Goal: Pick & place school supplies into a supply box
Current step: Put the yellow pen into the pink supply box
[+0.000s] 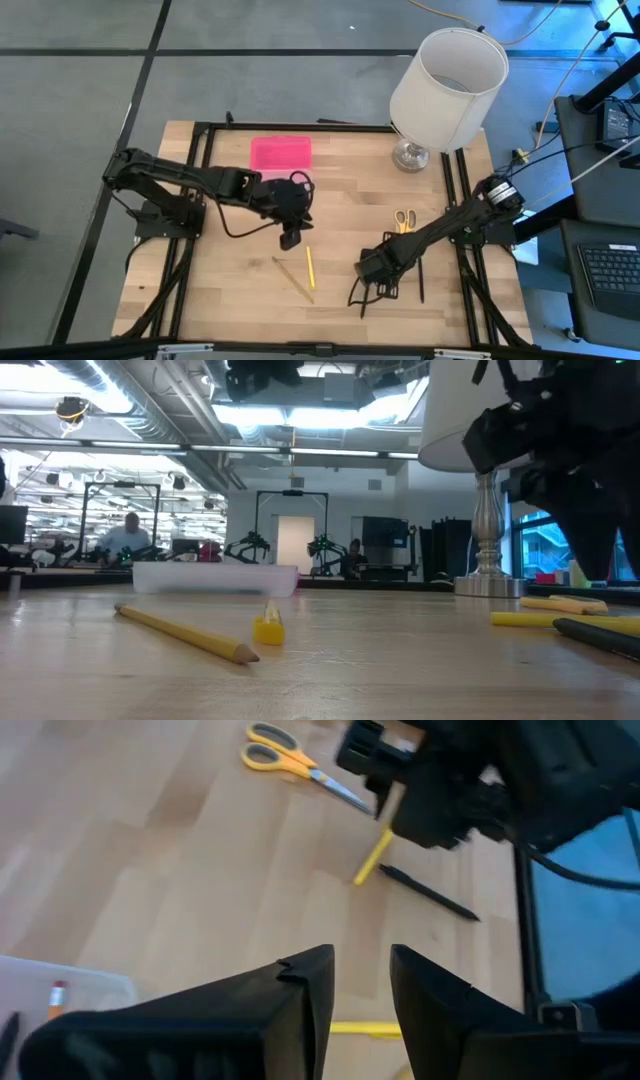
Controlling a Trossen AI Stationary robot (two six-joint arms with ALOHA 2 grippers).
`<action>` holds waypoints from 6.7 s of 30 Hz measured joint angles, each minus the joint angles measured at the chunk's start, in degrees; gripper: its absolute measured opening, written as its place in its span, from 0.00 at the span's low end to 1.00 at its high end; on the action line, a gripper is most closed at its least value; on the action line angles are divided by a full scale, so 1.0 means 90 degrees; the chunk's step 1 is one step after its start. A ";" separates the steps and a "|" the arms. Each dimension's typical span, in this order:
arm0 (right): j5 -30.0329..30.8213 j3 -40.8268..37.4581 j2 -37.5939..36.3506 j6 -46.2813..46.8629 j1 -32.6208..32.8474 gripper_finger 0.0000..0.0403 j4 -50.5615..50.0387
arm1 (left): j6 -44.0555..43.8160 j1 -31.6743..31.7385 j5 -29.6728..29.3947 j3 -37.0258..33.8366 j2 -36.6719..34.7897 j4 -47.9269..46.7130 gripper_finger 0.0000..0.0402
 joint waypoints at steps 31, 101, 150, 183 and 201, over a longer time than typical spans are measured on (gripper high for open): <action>-0.0216 -0.1129 0.0025 0.0106 -0.0072 0.12 0.0924 | -0.0338 -0.0485 -0.0697 0.0000 0.0007 0.0002 0.23; 0.2796 0.4257 -0.1039 -0.4511 -0.0072 0.14 0.2505 | 0.2345 -0.0957 0.0424 -0.0002 -0.0865 0.4337 0.24; 0.2163 0.4272 -0.0981 -0.4333 -0.0494 0.18 0.1825 | 0.3119 -0.0695 0.0964 -0.0007 -0.0848 0.4409 0.06; 0.2478 0.4262 -0.0983 -0.1114 -0.0893 0.53 -0.2510 | 0.2599 0.3048 -0.0355 0.0000 0.1873 -0.1736 0.06; 0.2422 0.3641 -0.1078 0.0568 -0.0326 0.50 -0.3821 | 0.3246 0.3209 -0.0316 0.0000 0.2642 -0.1720 0.07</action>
